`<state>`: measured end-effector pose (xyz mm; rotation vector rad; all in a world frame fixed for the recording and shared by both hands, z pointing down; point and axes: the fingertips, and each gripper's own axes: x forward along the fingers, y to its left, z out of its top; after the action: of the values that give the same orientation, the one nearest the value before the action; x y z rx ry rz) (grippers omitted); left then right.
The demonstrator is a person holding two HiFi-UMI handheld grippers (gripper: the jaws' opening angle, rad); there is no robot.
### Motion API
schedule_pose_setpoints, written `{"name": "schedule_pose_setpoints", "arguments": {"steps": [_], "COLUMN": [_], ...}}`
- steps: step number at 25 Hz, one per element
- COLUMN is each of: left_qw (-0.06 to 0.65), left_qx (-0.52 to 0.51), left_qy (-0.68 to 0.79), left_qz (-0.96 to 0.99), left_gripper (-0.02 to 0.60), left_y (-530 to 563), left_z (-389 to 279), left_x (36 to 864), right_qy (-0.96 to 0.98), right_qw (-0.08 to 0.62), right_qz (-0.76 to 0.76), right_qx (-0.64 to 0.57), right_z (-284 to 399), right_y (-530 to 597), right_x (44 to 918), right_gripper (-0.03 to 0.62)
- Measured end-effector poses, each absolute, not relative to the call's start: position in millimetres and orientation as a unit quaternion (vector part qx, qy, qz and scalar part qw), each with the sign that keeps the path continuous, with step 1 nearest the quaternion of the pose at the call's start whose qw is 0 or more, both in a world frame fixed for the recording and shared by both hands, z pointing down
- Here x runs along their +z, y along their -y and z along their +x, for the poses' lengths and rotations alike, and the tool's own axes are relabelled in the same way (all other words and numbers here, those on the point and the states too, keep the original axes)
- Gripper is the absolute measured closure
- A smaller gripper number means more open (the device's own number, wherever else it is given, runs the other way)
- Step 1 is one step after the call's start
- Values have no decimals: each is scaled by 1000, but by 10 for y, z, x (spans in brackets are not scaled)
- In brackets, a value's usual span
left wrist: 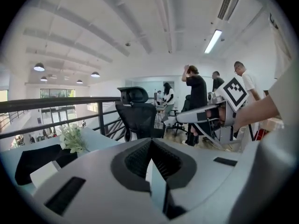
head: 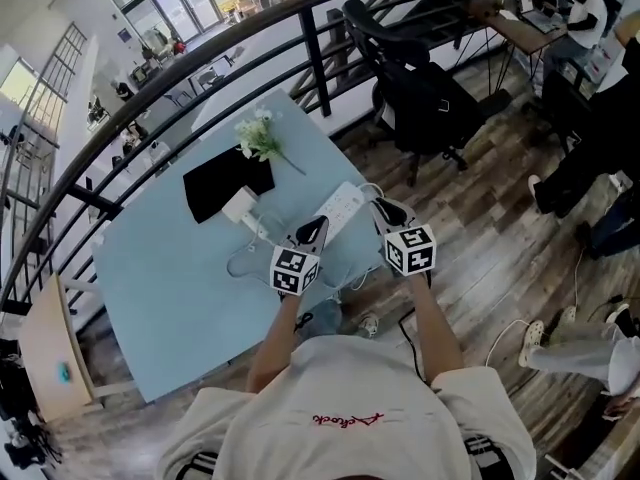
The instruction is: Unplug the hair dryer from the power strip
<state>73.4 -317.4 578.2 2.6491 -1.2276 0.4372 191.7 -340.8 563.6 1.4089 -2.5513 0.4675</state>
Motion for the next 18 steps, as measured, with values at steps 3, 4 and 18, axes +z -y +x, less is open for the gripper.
{"name": "schedule_pose_setpoints", "arguments": {"steps": [3, 4, 18], "left_qw": [93, 93, 100], "left_qx": [134, 129, 93], "left_qy": [417, 418, 394], "left_qz": [894, 894, 909], "left_gripper": [574, 574, 574], "left_y": [3123, 3105, 2866], "left_z": [714, 708, 641], "left_x": [5716, 5702, 5513], "right_qy": [851, 848, 830], "right_qw": [82, 79, 80], "right_qz": [491, 495, 530], "right_qx": [168, 172, 157], "right_z": [2006, 2036, 2011], "right_y": [3267, 3219, 2700], "right_x": [5705, 5726, 5616], "right_gripper": [536, 537, 536]}}
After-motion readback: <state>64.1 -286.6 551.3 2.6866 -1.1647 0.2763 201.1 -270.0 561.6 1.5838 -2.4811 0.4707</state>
